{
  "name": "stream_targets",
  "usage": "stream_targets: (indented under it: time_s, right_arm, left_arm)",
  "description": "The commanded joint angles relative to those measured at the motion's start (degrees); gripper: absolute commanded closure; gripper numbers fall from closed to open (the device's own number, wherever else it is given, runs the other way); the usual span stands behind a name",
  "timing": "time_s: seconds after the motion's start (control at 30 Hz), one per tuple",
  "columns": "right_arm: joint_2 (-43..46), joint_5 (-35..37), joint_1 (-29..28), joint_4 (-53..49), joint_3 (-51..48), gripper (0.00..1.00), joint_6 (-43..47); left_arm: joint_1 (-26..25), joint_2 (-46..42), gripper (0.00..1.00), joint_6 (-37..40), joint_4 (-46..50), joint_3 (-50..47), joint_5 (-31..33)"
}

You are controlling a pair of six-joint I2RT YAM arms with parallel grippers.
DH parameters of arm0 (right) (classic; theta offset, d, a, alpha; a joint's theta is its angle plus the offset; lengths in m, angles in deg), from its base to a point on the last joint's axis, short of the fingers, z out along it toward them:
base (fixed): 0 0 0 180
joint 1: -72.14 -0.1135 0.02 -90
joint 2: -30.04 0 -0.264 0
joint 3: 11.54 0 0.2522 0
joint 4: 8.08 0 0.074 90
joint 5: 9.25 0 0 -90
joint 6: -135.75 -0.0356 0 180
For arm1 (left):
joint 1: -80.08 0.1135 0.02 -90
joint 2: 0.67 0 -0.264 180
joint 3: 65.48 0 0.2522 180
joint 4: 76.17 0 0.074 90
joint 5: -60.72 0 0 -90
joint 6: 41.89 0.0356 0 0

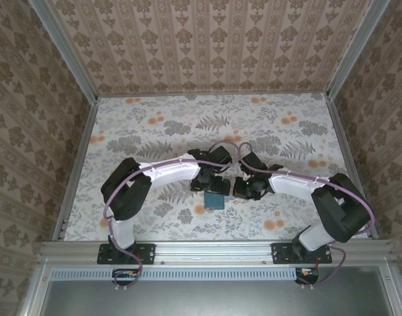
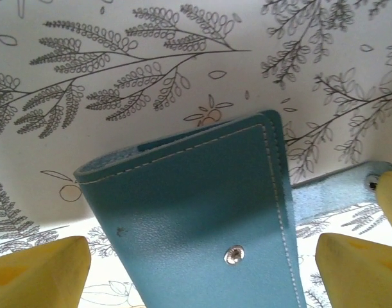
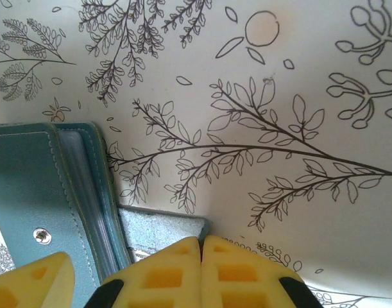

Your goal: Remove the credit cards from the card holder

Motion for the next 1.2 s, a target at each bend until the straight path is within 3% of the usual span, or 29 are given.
stream_targets:
  time_s: [0.0,0.57,1.17]
  right_arm:
    - [0.03,-1.1,0.41,0.1,-1.11,0.98,0.39]
    - [0.17,-0.93,0.98,-0.05,-1.47,0.99,0.61]
    - [0.4,-0.21,1.99,-1.7,-0.86,0.99,1.49]
  left_arm:
    - [-0.33,1.24,0.08,-1.41,2.25,1.38,1.5]
    - [-0.51,2.9,0.09,-1.43,1.1,0.92,0.95]
    - [0.8,-5.88,0.14,-1.13,4.53,-1.93,4.69]
